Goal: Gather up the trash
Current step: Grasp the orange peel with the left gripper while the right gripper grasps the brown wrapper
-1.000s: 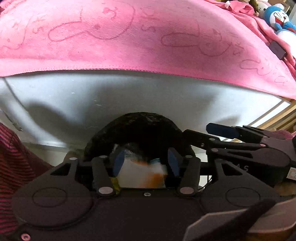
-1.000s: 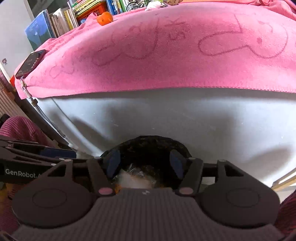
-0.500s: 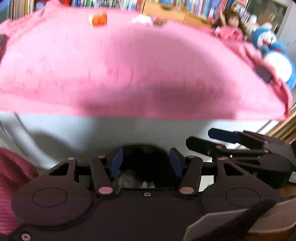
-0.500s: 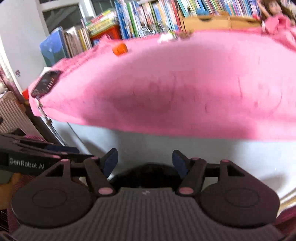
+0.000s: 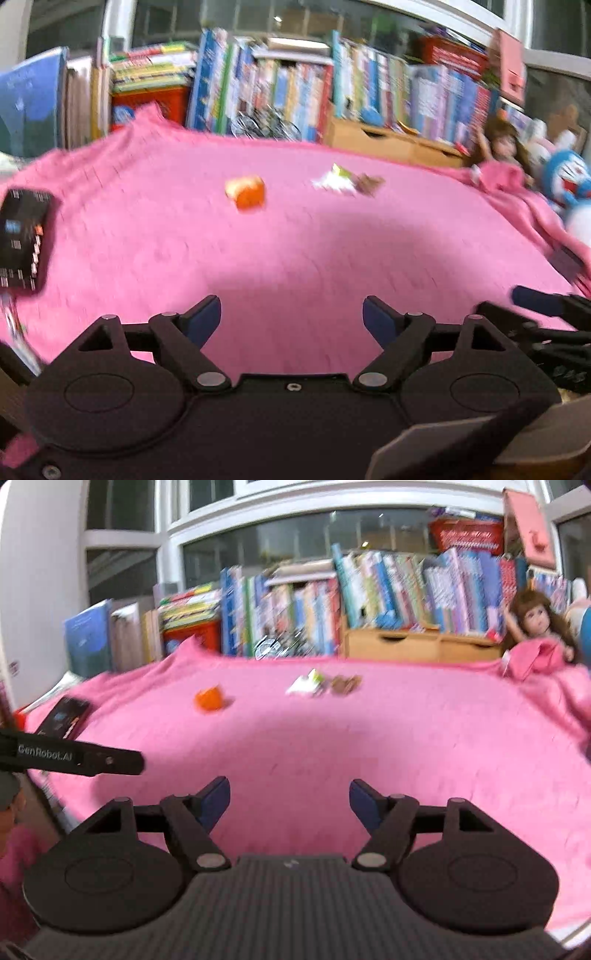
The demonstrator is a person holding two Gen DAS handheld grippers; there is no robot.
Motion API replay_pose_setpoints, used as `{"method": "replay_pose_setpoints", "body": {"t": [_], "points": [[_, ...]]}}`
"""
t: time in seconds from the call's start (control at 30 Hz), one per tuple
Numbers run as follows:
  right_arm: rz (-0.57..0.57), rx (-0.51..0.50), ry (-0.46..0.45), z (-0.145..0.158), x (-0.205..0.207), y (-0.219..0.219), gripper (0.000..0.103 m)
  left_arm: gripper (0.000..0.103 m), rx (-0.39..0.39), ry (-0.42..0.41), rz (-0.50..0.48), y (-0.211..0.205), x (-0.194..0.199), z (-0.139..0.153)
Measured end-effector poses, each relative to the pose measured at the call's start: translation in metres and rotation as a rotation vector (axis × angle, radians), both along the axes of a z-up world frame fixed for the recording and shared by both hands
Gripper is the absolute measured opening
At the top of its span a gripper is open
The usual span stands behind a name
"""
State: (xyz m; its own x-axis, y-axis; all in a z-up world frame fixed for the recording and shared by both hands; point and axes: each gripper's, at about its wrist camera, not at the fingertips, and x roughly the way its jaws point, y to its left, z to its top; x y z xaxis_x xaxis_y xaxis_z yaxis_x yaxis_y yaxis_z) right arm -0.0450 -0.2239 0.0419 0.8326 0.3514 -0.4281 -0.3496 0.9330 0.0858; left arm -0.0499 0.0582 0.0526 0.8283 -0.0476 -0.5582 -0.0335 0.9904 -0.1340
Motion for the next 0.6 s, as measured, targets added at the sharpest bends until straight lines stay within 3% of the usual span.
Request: {"method": "replay_pose_setpoints", "body": {"t": [0.23,0.37,0.6], "points": [[-0.127,0.004,0.013,0.015,0.094,-0.007,0.082,0.087,-0.003,-0.059,0.059,0.011,0.089,0.003],[-0.154,0.053,0.107,0.012,0.158,-0.007,0.082,0.089,0.031,-0.079,0.076,0.009,0.137,-0.004],[-0.178,0.084,0.211,-0.007,0.247,0.010,0.082,0.094,-0.107,-0.064,0.186,0.029,0.199,-0.027]]}}
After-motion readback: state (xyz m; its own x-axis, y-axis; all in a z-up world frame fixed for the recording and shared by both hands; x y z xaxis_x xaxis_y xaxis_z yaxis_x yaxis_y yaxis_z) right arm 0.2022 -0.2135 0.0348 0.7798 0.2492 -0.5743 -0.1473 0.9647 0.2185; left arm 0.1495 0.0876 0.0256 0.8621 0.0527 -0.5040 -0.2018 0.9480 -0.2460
